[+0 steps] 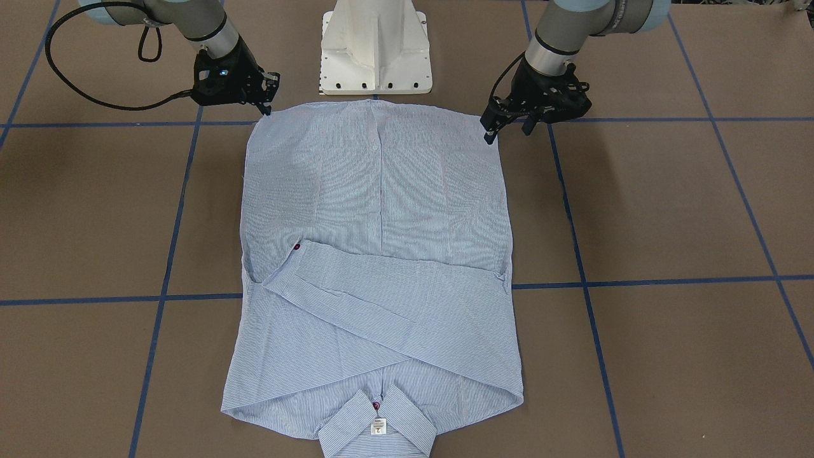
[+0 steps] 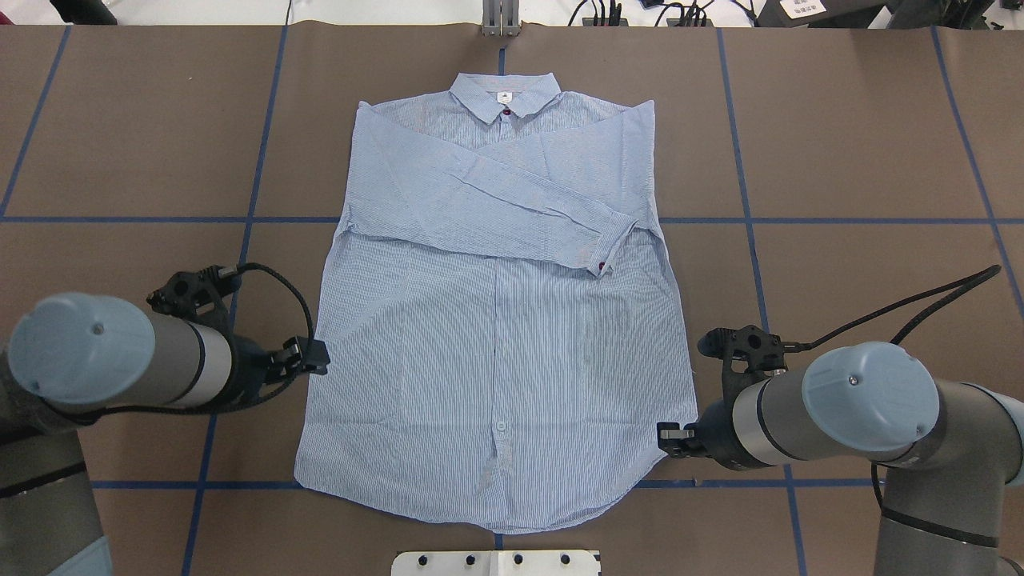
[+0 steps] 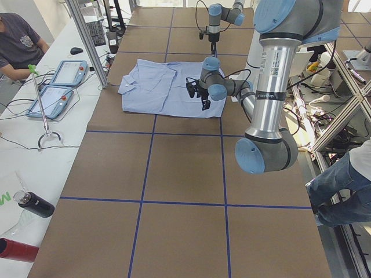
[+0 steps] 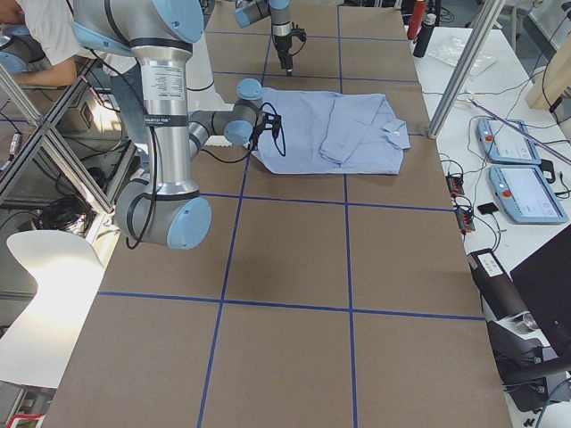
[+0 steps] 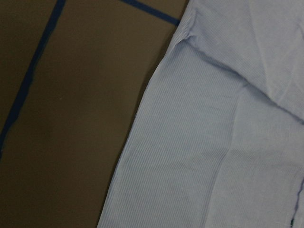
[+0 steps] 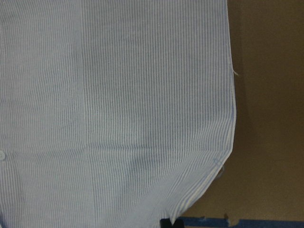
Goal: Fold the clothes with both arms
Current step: 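Grasp both hem corners nearest the robot with both grippers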
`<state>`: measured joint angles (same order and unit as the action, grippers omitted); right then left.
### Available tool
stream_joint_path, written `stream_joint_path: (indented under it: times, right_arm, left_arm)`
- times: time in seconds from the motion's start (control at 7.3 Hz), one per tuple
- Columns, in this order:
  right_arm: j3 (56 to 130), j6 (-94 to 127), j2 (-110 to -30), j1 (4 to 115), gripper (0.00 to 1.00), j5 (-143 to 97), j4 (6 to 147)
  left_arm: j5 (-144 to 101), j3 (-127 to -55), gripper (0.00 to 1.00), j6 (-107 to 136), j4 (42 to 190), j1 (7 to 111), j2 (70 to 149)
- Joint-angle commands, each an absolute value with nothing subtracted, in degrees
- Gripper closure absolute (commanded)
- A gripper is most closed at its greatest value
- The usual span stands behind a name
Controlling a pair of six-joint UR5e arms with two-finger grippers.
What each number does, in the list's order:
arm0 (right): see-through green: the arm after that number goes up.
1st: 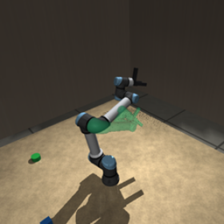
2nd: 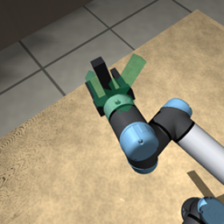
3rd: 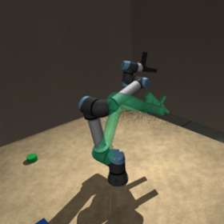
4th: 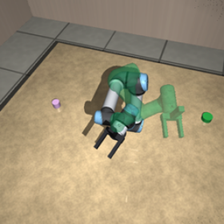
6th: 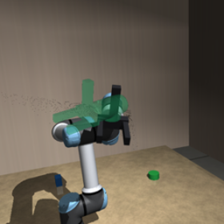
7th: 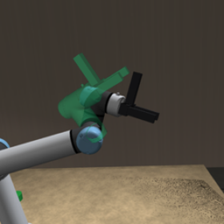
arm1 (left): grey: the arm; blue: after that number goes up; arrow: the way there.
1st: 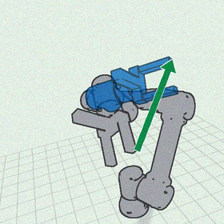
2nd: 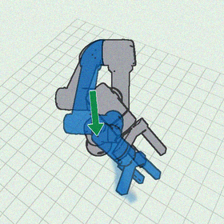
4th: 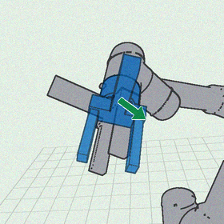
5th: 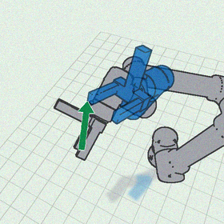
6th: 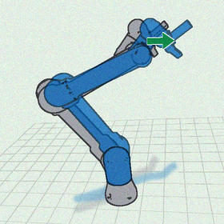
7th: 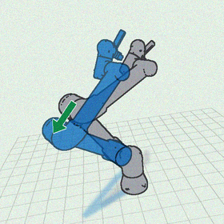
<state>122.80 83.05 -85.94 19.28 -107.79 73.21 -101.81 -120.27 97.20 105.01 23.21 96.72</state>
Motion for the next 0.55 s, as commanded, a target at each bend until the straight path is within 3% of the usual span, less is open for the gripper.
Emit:
stream_joint_path:
  times: [0.0,0.41]
  right_arm:
    - [123.2,83.0,-85.9,19.9,1.00,-108.1,73.2]
    - [123.2,83.0,-85.1,21.0,1.00,-108.6,73.3]
  left_arm:
    - [-97.7,-117.6,0.14,102.0,105.1,15.8,96.0]
    - [-97.4,-116.5,0.36,102.1,105.1,14.9,96.4]
